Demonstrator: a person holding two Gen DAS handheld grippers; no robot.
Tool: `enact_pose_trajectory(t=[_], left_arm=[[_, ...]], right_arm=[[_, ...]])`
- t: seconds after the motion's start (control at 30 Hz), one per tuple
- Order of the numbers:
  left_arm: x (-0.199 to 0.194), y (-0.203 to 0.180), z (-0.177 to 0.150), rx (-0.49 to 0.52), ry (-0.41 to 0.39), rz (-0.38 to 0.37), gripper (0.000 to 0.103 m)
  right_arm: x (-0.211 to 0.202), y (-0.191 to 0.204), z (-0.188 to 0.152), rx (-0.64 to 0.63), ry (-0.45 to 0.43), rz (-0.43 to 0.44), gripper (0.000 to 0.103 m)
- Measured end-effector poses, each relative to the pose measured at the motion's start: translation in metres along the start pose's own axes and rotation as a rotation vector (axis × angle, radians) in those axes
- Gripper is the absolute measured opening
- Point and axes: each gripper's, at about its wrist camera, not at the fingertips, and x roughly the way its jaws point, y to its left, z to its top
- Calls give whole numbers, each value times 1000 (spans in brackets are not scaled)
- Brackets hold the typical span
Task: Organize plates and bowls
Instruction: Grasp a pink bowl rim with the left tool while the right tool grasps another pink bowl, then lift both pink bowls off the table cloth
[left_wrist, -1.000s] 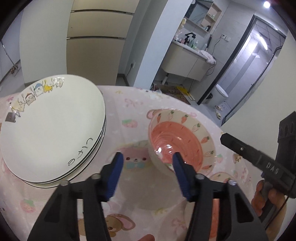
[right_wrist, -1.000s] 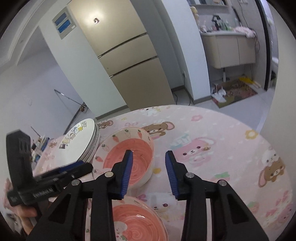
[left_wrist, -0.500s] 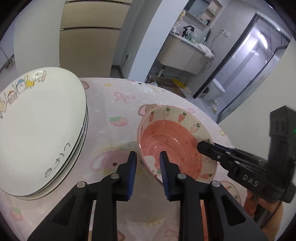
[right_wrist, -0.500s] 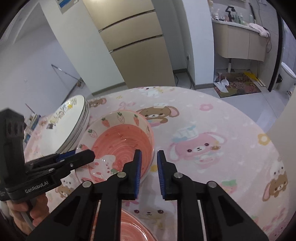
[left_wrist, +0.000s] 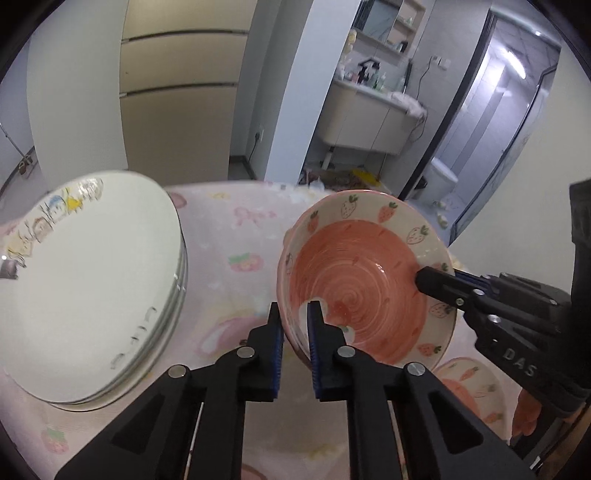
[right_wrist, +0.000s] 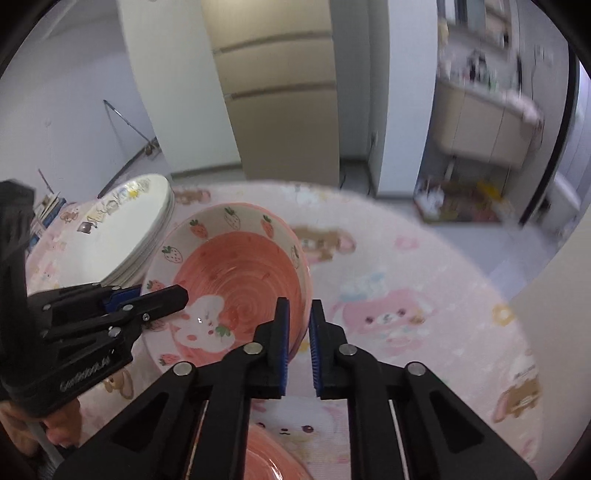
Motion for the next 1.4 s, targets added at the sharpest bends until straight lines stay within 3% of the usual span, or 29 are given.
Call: enact_pose_trajectory(t=[0.1,0.23,0.63,1.0,1.4], left_arm=[[-33,-6,10,1,-59,-23,13],[-76,-22,13,60,-120,17,13],[-186,-20,-10,112,-273,56,13],[-274,62,-43,33,-361,221,13],[-301,146,-101,-64,-359,365,13]], right_arm=[[-29,4,11,5,-68,15,9],[-70,21,17,-20,-159,3,9],[-143,81,0,-54,-331,44,9],[-143,181,6,-173,-374,219,9],[-110,272,-9,-322,-297,350,10]])
